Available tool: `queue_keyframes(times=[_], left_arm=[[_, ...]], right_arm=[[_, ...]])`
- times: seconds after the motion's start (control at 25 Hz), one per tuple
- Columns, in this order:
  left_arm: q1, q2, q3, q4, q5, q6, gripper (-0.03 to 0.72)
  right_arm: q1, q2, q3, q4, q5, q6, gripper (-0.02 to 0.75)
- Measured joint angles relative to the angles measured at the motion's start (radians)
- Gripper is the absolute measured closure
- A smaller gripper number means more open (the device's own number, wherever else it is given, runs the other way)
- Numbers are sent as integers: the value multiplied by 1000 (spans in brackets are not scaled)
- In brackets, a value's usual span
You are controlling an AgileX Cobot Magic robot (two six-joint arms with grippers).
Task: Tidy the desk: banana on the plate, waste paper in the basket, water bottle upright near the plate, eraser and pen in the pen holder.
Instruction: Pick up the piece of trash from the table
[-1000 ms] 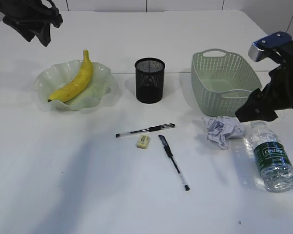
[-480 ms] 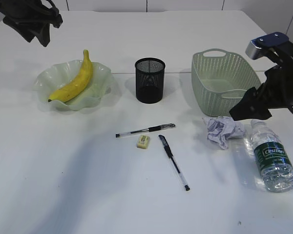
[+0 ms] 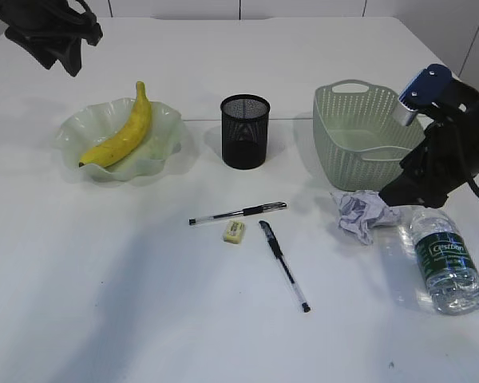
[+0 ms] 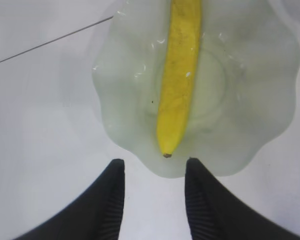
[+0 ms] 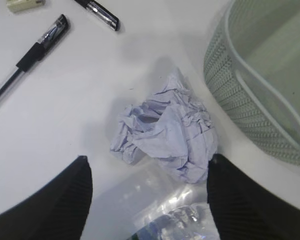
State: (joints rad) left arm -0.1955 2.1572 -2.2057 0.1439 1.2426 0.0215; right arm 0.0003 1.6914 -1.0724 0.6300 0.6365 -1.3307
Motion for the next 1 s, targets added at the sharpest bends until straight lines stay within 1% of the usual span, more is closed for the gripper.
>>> queue_keyframes(times=[0.12, 0.28, 0.56, 0.76, 0.84, 1.0], left_arm=[[0, 0, 0, 0, 0, 0, 414], [0, 0, 0, 0, 0, 0, 414], [0, 0, 0, 0, 0, 0, 414], [0, 0, 0, 0, 0, 0, 414], [0, 0, 0, 0, 0, 0, 414], [0, 0, 0, 0, 0, 0, 419]], right_arm=[[0, 7, -2, 0, -11, -106, 202], [0, 30, -2, 0, -13, -199, 202], [0, 69, -2, 0, -23, -302, 202], [0, 88, -2, 2, -60, -369, 202], [0, 98, -2, 18, -67, -395, 202], [0, 118, -4, 106, -72, -476, 202]])
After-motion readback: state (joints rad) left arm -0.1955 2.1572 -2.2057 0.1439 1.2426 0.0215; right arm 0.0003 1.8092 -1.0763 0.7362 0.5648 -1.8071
